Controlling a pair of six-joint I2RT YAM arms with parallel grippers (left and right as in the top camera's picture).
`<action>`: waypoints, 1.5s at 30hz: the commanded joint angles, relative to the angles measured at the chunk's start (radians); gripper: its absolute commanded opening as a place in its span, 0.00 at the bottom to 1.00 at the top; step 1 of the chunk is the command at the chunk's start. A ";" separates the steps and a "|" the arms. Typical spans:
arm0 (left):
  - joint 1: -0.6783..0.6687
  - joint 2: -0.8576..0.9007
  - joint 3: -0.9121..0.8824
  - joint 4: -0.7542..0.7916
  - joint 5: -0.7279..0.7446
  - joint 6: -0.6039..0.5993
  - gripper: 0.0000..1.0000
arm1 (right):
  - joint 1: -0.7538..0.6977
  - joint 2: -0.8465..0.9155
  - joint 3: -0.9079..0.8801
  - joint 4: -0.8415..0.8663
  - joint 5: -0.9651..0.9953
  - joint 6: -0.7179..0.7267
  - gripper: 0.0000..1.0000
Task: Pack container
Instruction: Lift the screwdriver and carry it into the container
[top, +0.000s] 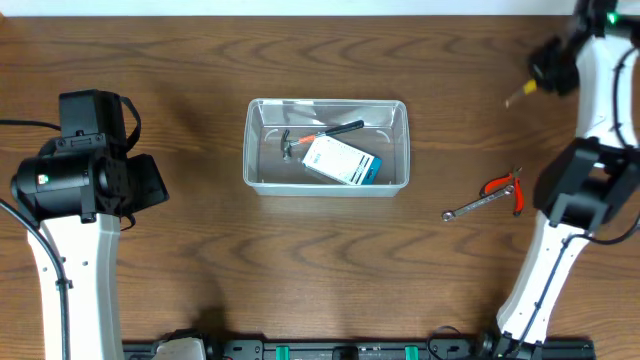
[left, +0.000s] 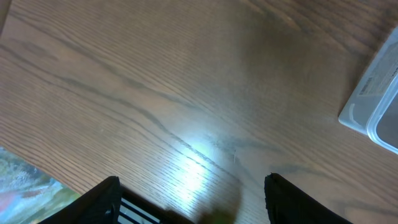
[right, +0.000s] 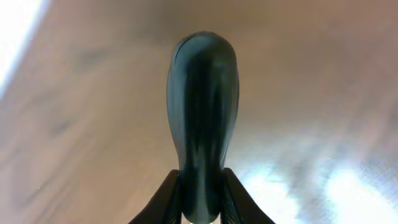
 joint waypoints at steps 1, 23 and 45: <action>0.004 -0.001 0.005 -0.005 -0.008 -0.013 0.66 | 0.109 -0.011 0.180 -0.049 -0.003 -0.279 0.01; 0.004 -0.001 0.005 -0.022 -0.008 -0.013 0.66 | 0.667 -0.011 0.453 -0.472 -0.228 -1.199 0.01; 0.004 -0.001 0.005 -0.021 -0.008 -0.013 0.66 | 0.682 -0.061 -0.040 -0.430 -0.134 -1.286 0.01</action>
